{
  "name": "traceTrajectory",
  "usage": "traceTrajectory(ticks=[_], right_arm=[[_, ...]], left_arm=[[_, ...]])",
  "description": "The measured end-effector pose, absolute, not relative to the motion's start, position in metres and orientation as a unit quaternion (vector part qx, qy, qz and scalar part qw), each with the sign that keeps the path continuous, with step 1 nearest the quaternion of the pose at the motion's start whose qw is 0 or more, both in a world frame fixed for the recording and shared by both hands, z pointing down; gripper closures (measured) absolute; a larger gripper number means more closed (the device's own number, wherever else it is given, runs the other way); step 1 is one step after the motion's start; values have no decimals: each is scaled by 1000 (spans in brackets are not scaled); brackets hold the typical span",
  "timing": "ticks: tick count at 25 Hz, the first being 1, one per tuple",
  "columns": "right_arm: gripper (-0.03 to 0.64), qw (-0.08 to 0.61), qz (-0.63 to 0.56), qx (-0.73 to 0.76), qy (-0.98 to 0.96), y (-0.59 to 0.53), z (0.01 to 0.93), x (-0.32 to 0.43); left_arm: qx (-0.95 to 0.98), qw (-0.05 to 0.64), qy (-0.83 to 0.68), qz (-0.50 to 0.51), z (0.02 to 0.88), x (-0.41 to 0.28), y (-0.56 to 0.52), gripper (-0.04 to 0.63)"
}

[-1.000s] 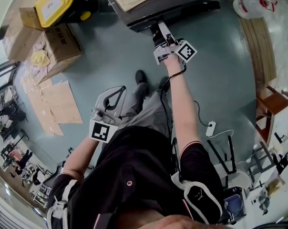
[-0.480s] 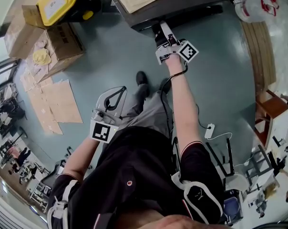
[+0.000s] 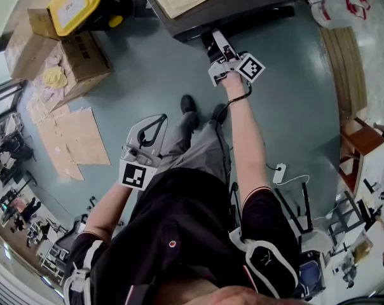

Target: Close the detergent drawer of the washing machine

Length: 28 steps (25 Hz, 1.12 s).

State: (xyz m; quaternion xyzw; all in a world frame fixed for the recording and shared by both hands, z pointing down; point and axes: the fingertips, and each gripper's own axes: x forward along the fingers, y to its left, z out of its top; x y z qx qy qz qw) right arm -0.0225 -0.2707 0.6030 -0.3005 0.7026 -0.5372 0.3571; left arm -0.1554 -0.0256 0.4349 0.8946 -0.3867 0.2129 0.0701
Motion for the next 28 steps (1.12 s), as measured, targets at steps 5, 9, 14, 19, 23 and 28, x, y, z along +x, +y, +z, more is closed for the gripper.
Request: traceTrajectory(ticks=[5, 9, 14, 19, 23, 28], right_arm=[[515, 343, -540, -307, 705, -265, 607, -22], [531, 332, -529, -312, 716, -261, 604, -18], [554, 312, -518, -317, 731, -256, 596, -16], [604, 306, -509, -321, 738, -254, 588, -14], [617, 290, -500, -324, 749, -251, 581, -16], [617, 253, -476, -329, 775, -241, 564, -17]], left_arm=[[893, 71, -393, 206, 433, -159, -29, 595], [894, 69, -393, 204, 432, -158, -30, 595], [895, 66, -393, 203, 430, -156, -29, 595], [895, 65, -394, 198, 426, -155, -30, 595], [896, 62, -393, 199, 425, -156, -32, 595], [896, 61, -396, 190, 419, -154, -33, 595]])
